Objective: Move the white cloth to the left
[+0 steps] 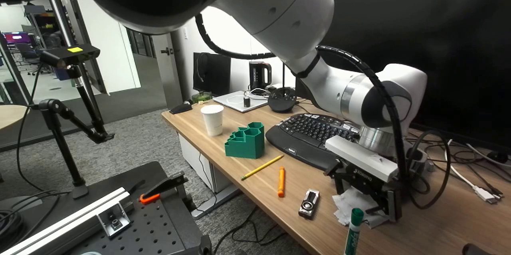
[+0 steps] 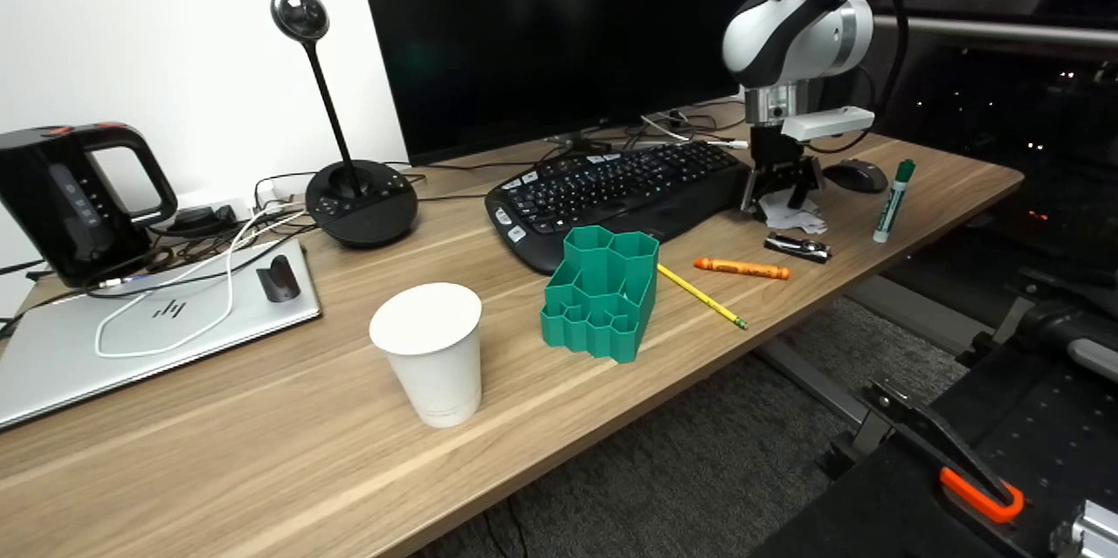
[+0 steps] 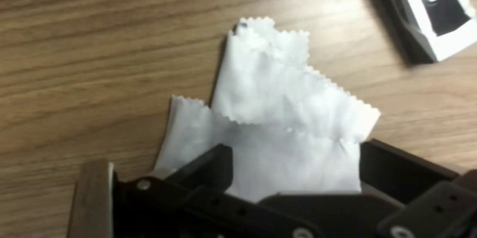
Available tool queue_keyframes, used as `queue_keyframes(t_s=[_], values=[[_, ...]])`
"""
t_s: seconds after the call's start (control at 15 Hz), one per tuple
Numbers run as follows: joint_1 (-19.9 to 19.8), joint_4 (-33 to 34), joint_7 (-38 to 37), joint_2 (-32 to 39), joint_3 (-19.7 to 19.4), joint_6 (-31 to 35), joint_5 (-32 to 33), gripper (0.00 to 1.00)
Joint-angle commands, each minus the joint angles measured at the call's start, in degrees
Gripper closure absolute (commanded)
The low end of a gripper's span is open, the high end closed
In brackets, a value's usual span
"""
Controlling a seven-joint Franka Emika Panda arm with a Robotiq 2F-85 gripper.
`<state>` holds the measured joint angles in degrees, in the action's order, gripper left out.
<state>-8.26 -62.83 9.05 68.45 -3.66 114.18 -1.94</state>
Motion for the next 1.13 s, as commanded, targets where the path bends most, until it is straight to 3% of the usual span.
queue_keyframes(t_s=[0.0, 0.4, 0.73, 0.8, 1.07], values=[[0.7, -2.1, 0.9, -1.7, 0.9, -1.8, 0.0, 0.0], [1.6, -5.0, 0.1, -5.5, 0.5, -2.3, -0.2, 0.0], [1.3, -12.6, -1.2, -15.8, 0.8, -2.1, 0.6, 0.0], [1.0, -6.3, -0.8, -9.1, 1.0, -1.3, 0.7, 0.0], [0.9, -7.1, -0.8, -10.0, 1.0, -1.2, 0.7, 0.0]])
